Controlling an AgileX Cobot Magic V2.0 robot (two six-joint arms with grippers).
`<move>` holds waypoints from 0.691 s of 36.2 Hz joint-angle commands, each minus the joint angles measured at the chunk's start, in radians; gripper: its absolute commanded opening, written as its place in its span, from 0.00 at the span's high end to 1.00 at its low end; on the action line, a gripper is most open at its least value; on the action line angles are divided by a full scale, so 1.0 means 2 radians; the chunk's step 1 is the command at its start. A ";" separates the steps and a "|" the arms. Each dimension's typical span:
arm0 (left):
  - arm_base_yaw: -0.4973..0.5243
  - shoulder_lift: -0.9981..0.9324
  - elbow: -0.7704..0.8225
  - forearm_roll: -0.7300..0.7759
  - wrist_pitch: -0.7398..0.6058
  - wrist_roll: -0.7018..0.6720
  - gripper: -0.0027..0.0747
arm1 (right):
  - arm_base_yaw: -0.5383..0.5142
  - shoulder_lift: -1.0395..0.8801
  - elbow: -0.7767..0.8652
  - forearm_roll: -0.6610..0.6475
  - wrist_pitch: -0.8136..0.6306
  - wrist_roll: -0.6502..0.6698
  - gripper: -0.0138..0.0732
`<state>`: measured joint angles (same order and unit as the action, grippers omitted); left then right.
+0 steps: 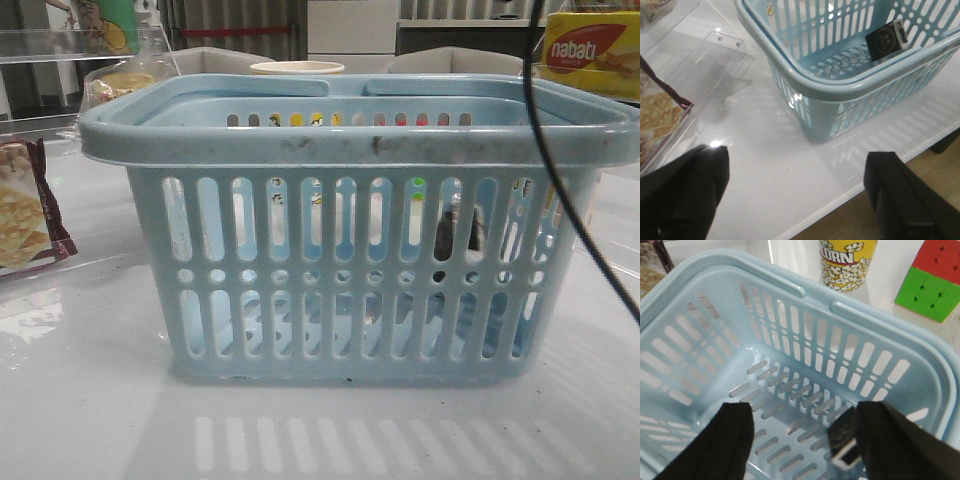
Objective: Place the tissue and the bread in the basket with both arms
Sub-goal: 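Carry the tissue pack over the basket and release it with the right gripper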
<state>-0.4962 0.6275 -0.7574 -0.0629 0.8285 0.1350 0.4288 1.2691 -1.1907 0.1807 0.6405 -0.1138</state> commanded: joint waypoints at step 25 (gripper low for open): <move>0.054 0.243 -0.169 0.120 -0.031 -0.123 0.19 | 0.009 -0.185 0.132 -0.022 -0.020 -0.005 0.22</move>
<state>-0.4218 1.0484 -0.9946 0.1624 0.8401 -0.1000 0.4455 0.9066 -0.8990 0.1402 0.6693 -0.1161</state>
